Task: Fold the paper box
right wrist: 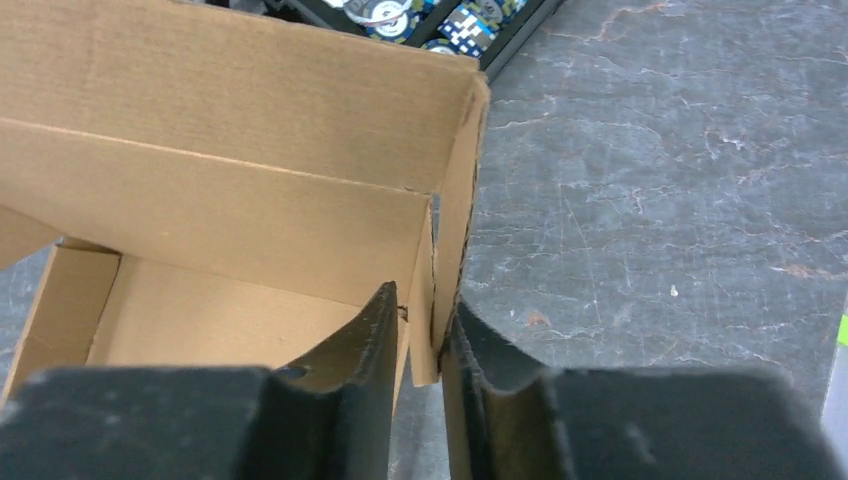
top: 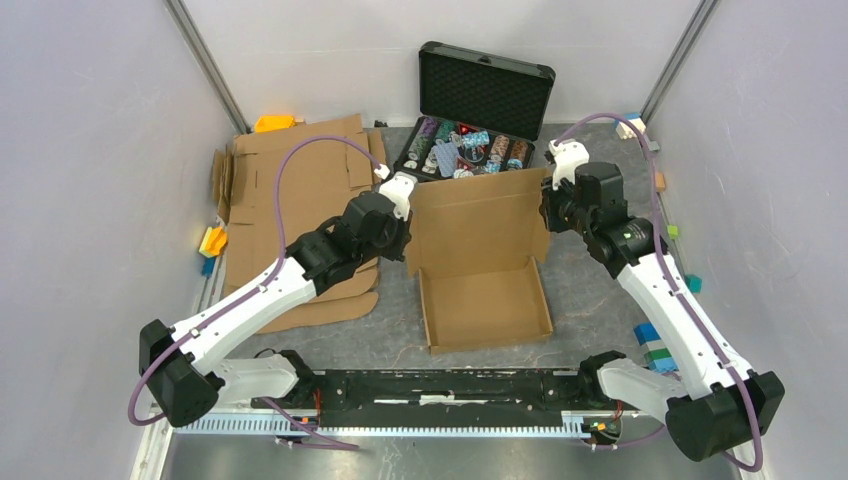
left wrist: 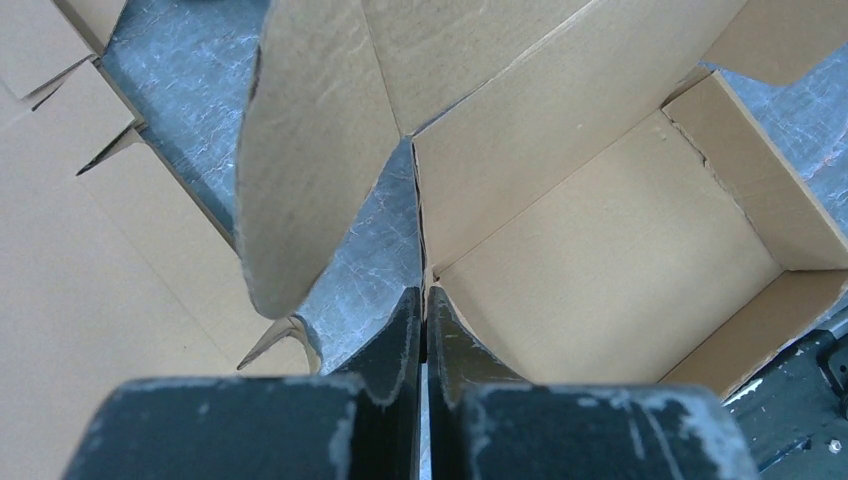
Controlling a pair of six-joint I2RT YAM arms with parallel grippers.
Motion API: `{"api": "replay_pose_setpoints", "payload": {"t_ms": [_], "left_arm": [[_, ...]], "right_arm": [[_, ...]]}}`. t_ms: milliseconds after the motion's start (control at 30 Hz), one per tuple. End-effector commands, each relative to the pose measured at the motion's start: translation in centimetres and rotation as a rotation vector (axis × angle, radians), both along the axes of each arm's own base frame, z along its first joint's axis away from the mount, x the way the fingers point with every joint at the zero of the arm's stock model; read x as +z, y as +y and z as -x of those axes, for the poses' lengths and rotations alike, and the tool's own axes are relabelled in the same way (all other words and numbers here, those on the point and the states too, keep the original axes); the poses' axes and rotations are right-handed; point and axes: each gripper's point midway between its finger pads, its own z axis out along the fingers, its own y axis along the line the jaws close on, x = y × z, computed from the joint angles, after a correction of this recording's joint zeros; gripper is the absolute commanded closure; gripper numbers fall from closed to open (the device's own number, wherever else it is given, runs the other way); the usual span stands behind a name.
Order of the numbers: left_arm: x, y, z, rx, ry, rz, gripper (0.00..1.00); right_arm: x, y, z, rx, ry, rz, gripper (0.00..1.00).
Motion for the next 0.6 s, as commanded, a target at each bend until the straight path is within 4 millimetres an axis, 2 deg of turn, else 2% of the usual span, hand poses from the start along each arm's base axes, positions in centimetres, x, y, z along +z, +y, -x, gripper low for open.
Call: {"api": "replay_pose_setpoints", "payload": {"t_ms": [0,100,133,400,567], "left_arm": [[2.3,-0.7,-0.2,-0.034,-0.058,0.019,0.98],[2.7,-0.8,-0.1,-0.022,-0.056,0.031,0.98],[2.9,-0.9,-0.1,-0.012,-0.052,0.040,0.98],[4.0,-2.1,0.1,0.158,0.013,0.238,0.98],[4.6,-2.6,-0.7,0.245,-0.007,0.399,0.98]], "right_arm": [[2.0,1.7,0.7,0.077,-0.011,-0.080,0.79],[1.7,2.1,1.1,0.093,0.006,-0.097,0.97],[1.7,2.3,1.3,0.099,0.008,-0.107,1.00],[1.5,3.2,3.0,0.096,-0.045,-0.251,1.00],[1.4,4.1,3.0,0.081,-0.077,-0.363,1.00]]}}
